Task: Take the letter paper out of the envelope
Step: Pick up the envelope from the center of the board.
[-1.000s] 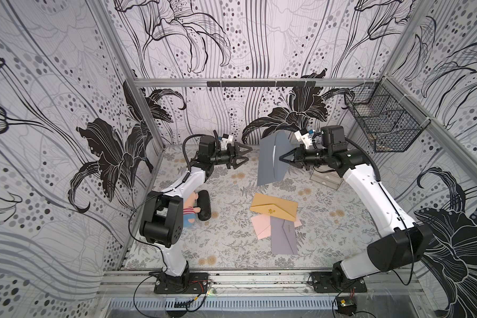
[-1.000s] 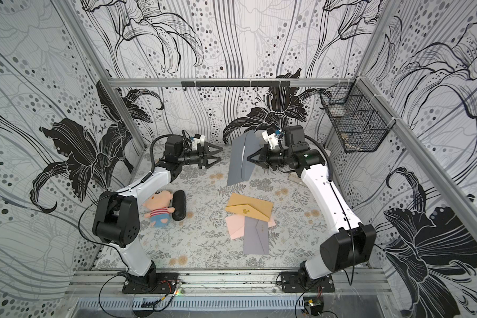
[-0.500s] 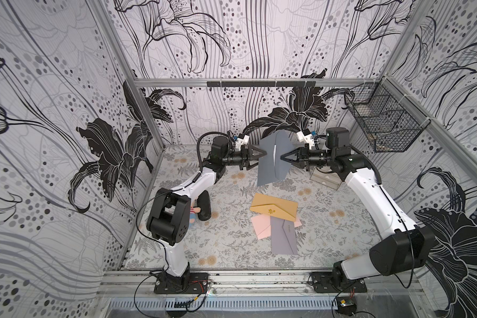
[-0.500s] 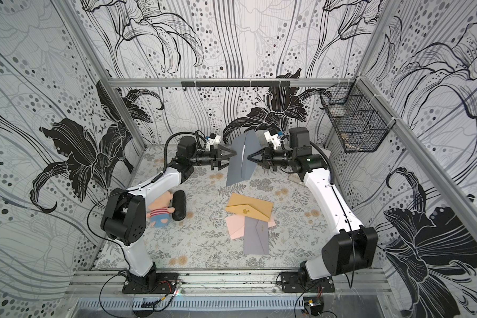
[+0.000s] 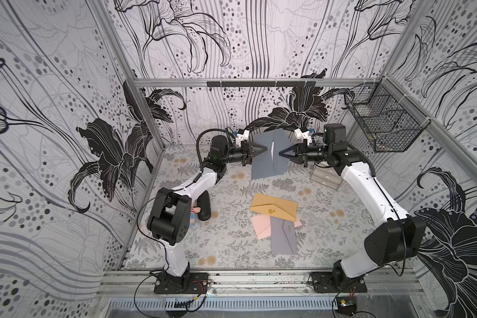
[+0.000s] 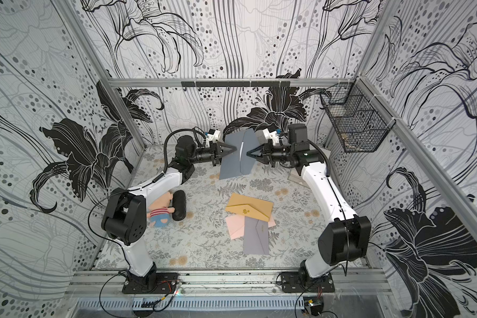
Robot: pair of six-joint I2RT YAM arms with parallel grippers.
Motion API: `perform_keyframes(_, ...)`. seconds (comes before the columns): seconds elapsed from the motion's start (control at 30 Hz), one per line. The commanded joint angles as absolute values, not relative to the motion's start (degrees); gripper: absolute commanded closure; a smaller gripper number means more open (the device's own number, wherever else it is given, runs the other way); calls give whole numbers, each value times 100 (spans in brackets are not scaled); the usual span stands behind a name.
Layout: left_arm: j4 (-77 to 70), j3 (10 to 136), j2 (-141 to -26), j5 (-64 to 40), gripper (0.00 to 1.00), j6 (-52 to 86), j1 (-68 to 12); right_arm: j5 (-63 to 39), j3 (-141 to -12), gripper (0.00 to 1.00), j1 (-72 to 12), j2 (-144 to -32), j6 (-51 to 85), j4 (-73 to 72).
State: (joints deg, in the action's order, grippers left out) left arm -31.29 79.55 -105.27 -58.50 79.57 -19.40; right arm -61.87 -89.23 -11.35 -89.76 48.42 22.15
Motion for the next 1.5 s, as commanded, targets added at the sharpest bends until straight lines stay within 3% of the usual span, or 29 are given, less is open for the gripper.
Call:
perform_keyframes(0.0, -3690, 7901, -10586, -5772, 73, 8155, -1974, -6328, -9173, 100, -1099, -9094, 4928, 2069)
perform_keyframes(0.1, -3795, 7901, -10566, -5724, 84, 8244, -1971, -6297, -9219, 100, -1051, -9156, 4926, 2092)
perform_keyframes(0.37, -4061, 7911, -10551, -5602, 100, 8518, -1974, -6195, -9344, 100, -1006, -9340, 4794, 2303)
perform_keyframes(0.4, -4074, 7902, -10548, -5566, 100, 8538, -1973, -6165, -9343, 100, -1010, -9348, 4758, 2342)
perform_keyframes(0.57, -4320, 7925, -10553, -5256, 100, 8833, -1977, -5825, -8942, 78, -1011, -9197, 4935, 2062)
perform_keyframes(0.73, -4702, 7954, -10634, -5091, 100, 9216, -1991, -5587, -8212, 67, -1018, -8868, 5343, 1341)
perform_keyframes(1.07, -4437, 7973, -10633, -4931, 100, 9145, -2056, -5311, -7447, 62, -1424, -8524, 5892, 351)
perform_keyframes(1.47, -4008, 7950, -10614, -4887, 100, 8798, -2054, -5273, -6960, 64, -1795, -8259, 6414, -406)
